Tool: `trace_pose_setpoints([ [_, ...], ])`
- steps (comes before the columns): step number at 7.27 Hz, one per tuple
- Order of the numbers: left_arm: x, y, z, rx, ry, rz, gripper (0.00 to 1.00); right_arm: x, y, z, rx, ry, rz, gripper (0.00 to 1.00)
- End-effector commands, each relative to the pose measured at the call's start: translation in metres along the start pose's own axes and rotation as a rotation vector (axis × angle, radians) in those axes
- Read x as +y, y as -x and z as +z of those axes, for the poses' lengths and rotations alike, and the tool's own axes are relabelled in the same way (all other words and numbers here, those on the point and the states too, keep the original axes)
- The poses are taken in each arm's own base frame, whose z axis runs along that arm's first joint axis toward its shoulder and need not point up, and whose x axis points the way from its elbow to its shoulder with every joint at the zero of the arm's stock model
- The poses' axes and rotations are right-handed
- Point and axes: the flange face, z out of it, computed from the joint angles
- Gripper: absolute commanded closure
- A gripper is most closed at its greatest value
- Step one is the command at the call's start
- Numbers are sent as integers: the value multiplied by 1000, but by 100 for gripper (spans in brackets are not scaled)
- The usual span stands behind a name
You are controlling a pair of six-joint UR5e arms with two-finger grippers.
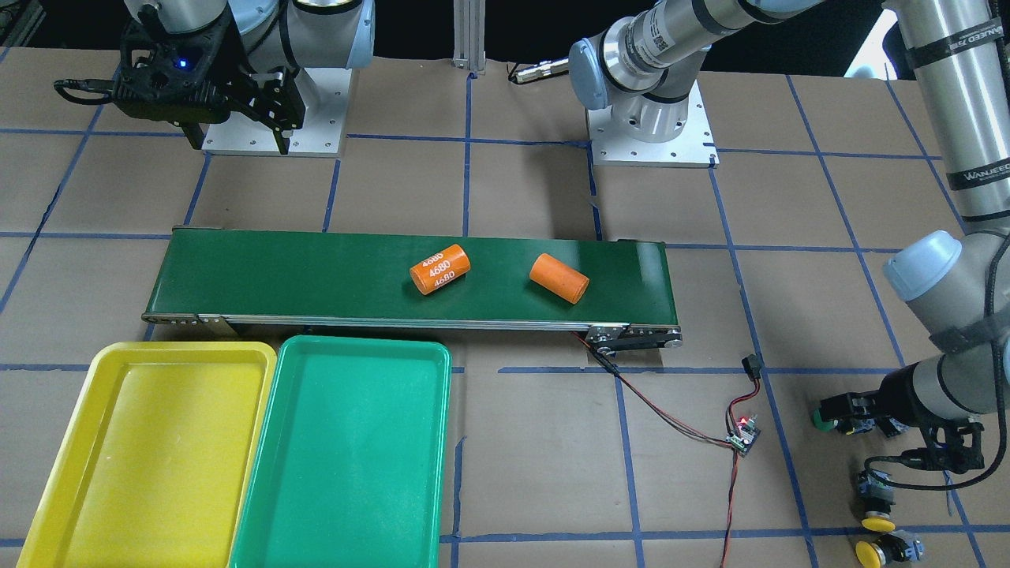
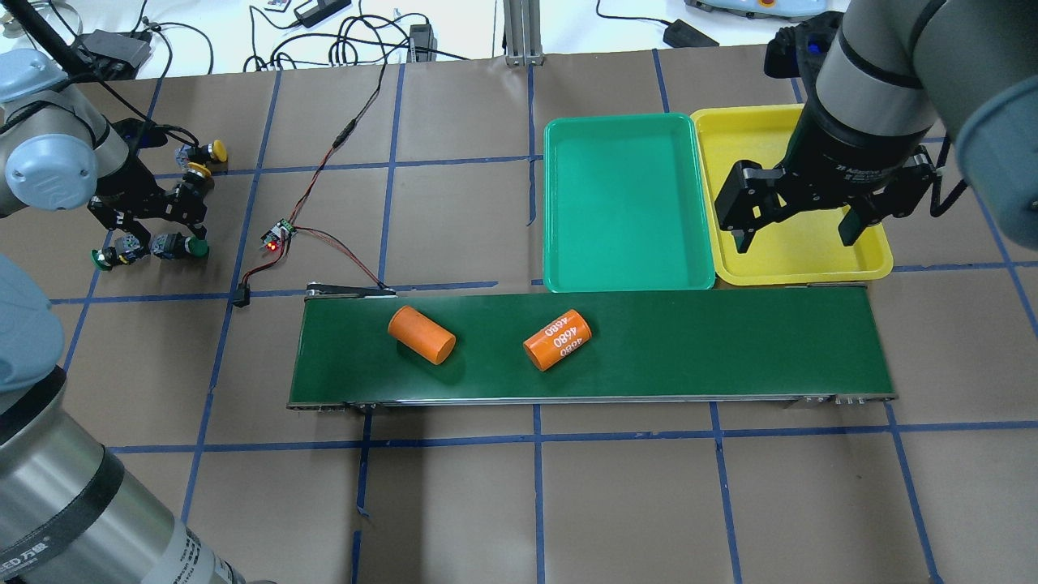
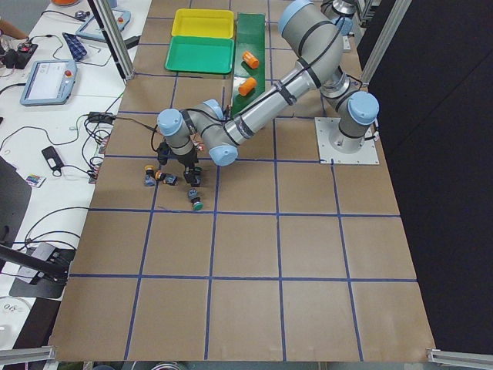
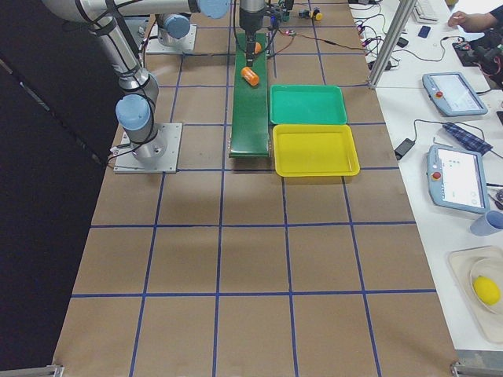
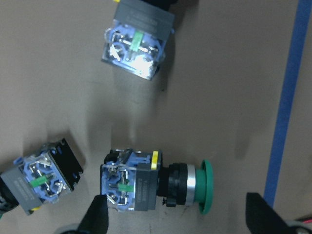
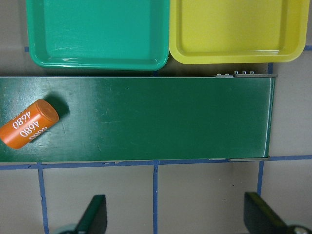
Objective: Sort buttons by color to trays
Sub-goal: 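Return the left gripper to the buttons and grasp a green-capped button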
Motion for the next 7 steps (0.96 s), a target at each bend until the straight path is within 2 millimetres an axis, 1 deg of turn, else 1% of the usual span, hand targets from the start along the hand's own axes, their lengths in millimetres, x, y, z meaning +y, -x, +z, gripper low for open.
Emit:
trace_pose_setpoints([
  [1,-2,2,10,-5,14,47,0,2,-1,0,2,-2,-1,0],
  [3,-2,-3,17,35,7,60,0,10,-1,-3,5,-4,-3,0],
  [4,-5,-1,15,34,-2,97,23,12,0,6,1,10,1,0],
  [5,-4,-2,18,38,4,101,64,15,-1,5,1,3,2,0],
  [6,-4,-11,-6,21,-15,109,89,19,-1,4,6,6,-3,0],
  [7,5,-29,-30,40,-11,116,92,20,-1,10,4,10,-3,0],
])
